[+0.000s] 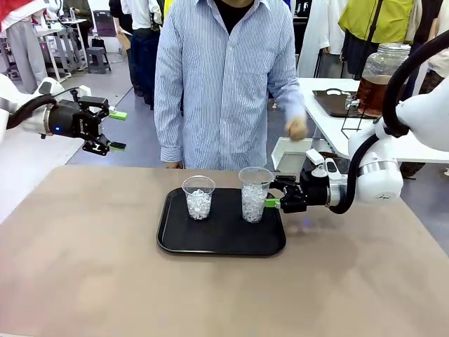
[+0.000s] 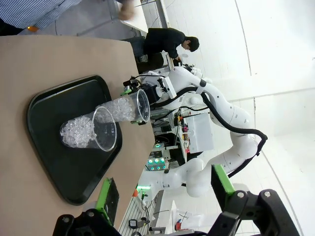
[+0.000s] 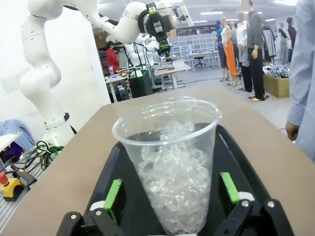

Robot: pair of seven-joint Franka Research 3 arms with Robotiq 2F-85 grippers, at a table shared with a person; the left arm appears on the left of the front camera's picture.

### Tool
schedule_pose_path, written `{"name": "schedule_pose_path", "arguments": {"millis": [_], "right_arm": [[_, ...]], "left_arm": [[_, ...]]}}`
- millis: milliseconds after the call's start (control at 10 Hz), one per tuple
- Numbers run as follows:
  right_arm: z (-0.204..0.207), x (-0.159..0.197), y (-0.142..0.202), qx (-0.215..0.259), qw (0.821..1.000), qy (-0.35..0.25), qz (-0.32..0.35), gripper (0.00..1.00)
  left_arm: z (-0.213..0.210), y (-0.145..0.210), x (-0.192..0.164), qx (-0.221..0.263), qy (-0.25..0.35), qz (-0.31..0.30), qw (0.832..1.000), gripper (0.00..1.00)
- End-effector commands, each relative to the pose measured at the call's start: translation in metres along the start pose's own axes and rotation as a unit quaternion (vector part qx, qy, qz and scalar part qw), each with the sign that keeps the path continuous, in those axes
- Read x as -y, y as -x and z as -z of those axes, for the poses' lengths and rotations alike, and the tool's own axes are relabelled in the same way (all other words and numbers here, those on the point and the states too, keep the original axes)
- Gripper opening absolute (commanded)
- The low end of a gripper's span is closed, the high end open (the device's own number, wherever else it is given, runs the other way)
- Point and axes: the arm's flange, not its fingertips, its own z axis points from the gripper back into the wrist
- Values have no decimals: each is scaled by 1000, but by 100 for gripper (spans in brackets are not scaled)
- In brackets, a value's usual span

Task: Pour the drink into the iced cup.
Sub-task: Pick up the iced cup indicated by the human and present it to them.

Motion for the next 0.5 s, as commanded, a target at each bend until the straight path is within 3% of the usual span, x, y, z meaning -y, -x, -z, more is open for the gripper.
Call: {"name": "schedule_pose_path", "arguments": {"millis": [0, 400], "right_arm": [[13, 6, 2, -5, 1000, 2, -16, 100], [27, 6, 1, -10, 1000, -10, -18, 100]], "left_arm": [[0, 3, 2, 3, -2, 1, 1000, 100], [0, 3, 2, 3, -2, 1, 1000, 100]]}}
